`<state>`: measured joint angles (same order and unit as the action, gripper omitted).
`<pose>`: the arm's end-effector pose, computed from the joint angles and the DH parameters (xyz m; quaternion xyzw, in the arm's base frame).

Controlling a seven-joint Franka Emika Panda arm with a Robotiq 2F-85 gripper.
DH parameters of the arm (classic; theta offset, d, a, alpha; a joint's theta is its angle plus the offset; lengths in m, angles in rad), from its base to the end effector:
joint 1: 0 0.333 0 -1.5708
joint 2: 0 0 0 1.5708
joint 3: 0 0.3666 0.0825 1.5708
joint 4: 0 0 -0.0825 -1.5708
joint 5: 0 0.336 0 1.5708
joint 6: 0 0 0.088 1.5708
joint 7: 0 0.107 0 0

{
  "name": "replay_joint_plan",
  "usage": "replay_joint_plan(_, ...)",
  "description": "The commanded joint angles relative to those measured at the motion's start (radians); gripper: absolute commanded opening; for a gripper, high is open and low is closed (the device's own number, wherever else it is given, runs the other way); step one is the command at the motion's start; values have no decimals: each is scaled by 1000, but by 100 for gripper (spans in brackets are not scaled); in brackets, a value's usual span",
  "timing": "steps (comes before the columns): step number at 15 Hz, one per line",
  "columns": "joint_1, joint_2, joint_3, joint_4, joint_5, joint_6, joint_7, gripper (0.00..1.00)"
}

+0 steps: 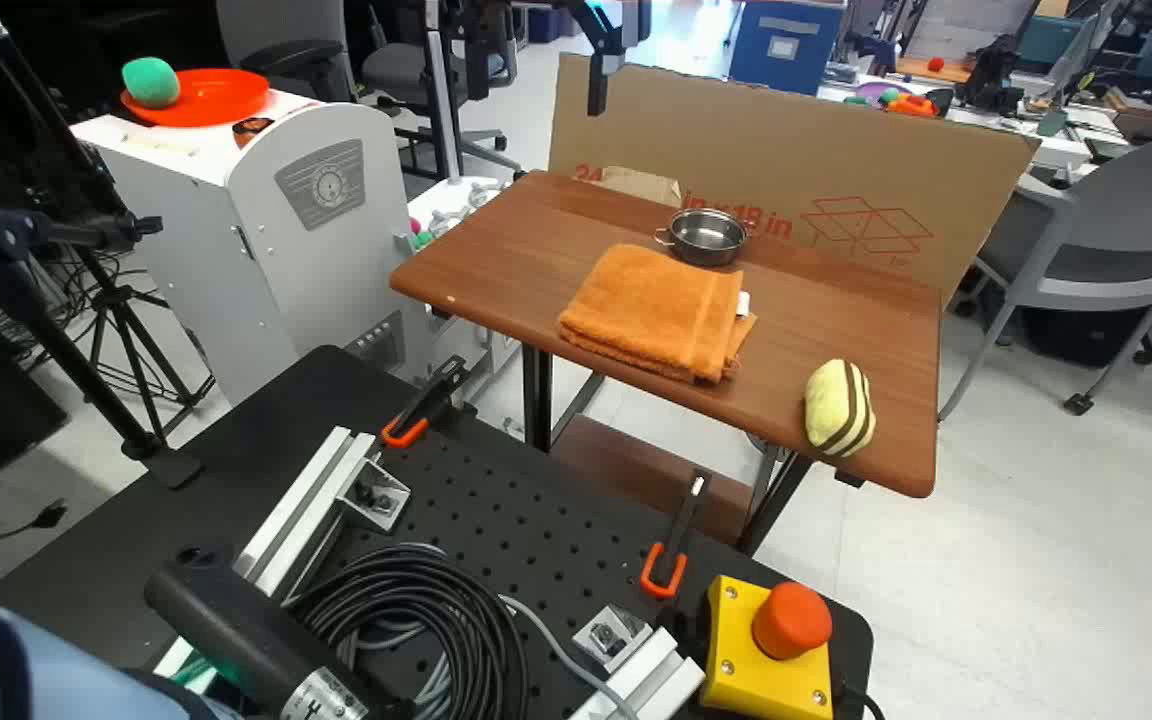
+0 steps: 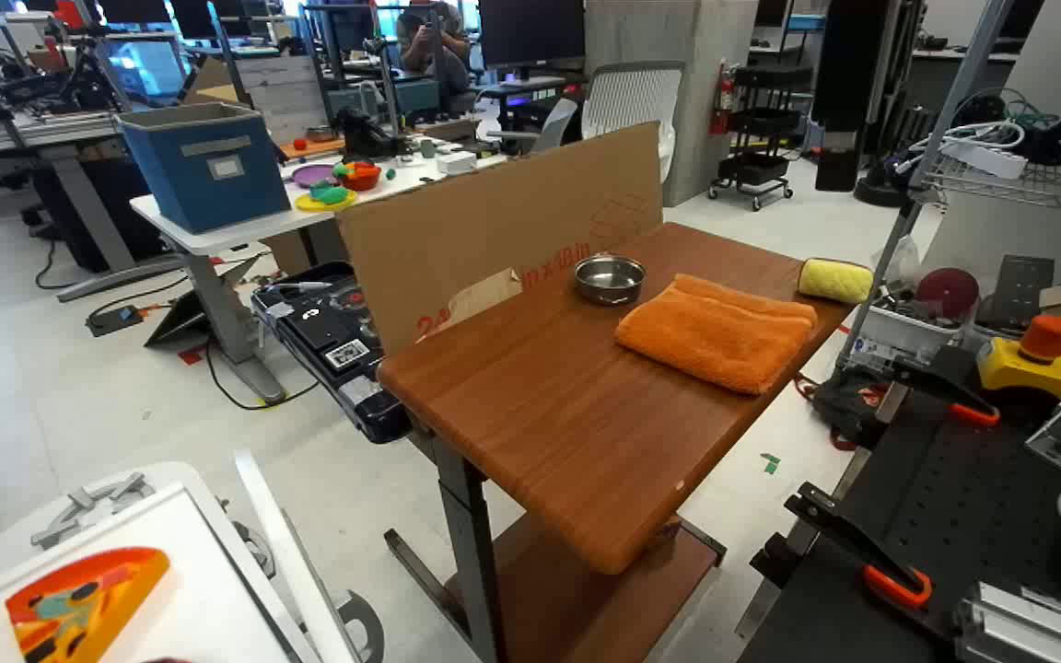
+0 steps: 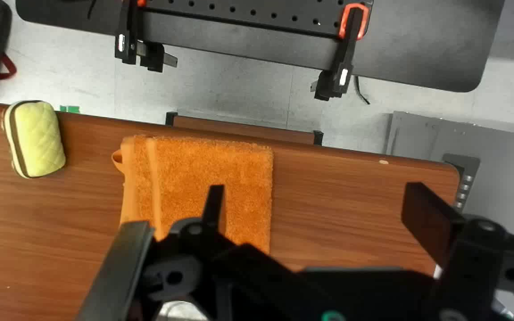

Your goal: Put the brown object in the pot

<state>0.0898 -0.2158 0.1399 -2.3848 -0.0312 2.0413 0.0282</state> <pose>0.3894 0.0922 0.4696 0.9919 0.1057 -0.0608 0.0363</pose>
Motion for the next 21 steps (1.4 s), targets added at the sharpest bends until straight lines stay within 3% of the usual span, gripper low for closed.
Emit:
replay_joint_plan(1,8,0,-8,1,-2,-2,2,100)
replay_joint_plan(7,-8,13,-21,3,-27,27,-7,100)
replay_joint_plan(14,-113,75,-157,21,-139,140,-159,100)
replay_joint_plan(21,-215,252,-272,74,-130,208,-251,100)
